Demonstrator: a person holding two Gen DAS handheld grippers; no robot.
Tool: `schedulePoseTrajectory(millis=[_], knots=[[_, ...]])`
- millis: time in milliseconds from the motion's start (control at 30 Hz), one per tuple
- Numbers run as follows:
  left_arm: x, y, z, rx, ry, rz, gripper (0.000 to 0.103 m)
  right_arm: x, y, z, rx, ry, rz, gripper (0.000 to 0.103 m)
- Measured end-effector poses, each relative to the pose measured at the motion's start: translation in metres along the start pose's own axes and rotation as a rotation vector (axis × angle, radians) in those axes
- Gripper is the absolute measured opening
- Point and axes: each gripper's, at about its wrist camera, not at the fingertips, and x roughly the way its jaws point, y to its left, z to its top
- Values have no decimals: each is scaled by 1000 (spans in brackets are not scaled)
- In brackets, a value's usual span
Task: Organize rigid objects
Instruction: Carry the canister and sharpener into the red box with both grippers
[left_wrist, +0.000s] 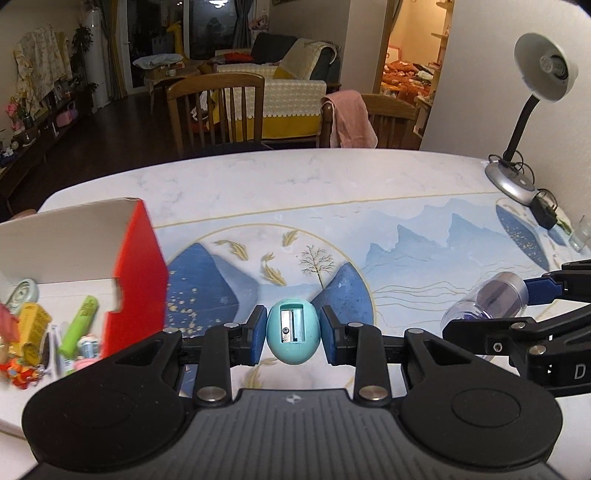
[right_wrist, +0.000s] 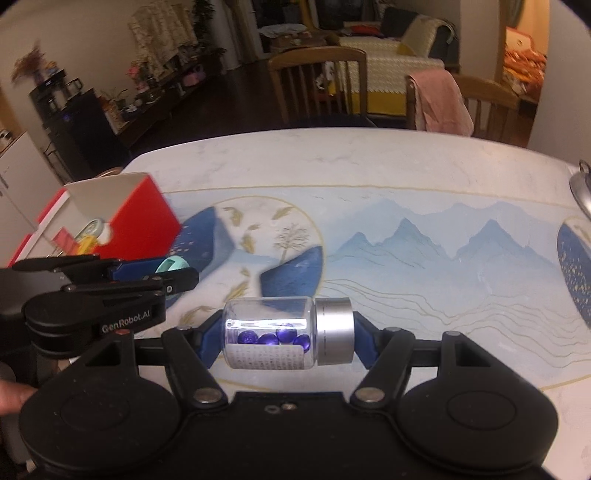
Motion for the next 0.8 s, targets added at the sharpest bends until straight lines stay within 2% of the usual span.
schedulePoseTrajectory(millis=[367, 800], knots=[[-57, 52, -1, -23, -50, 4, 30, -29, 61, 1, -113, -44, 19, 68], [-95, 144, -1, -46, -90, 60, 30, -23, 139, 11, -162, -65, 50, 68]])
